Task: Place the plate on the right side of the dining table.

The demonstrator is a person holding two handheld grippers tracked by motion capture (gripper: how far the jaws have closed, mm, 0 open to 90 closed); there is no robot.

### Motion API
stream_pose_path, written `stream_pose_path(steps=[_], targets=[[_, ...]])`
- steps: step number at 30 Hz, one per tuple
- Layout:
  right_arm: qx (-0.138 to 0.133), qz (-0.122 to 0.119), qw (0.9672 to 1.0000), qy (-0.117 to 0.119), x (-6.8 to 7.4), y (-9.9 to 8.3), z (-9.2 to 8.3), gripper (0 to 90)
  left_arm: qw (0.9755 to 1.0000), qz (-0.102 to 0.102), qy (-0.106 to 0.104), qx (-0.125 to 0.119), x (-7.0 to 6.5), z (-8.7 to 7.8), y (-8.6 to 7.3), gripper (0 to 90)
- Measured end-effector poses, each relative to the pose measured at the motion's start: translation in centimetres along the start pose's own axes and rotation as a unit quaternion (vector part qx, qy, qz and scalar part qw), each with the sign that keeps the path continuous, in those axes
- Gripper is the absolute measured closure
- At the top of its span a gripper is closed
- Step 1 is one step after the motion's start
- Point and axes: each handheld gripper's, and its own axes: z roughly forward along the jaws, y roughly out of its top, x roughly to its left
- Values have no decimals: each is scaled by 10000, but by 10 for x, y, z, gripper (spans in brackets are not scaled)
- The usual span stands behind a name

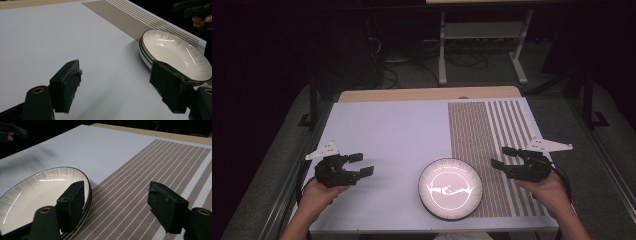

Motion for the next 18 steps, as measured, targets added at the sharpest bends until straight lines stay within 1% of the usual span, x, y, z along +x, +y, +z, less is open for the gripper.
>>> stream_pose_path(steps=[1,2,3,6,8,9,10,11,13,18], targets=[[32,67,10000,39,2,2,-1,310,10000,-76,-10,30,-1,2,2,238],[32,67,10000,39,2,2,-1,310,10000,-76,-10,30,-1,2,2,239],[67,111,9999,74,4,3,-2,319,9999,-146,-26,67,-2,5,4,241],[98,96,9999,55,8,4,-4,327,9997,-192,-46,126,-6,8,7,251],[169,127,9998,61,10,5,-4,339,9993,-306,-108,197,-7,10,9,271],[169,127,9998,61,10,5,-4,339,9993,-306,-108,197,-7,10,9,276],[236,110,9996,48,12,4,-4,344,9989,-379,-106,248,-8,12,10,276],[382,53,9993,23,16,3,-4,360,9988,-374,-116,284,-8,15,11,280],[458,37,9989,19,19,3,-4,368,9987,-381,-131,307,-10,17,12,280],[511,0,9987,55,27,3,-6,386,9985,-404,-201,311,-13,23,16,280]])
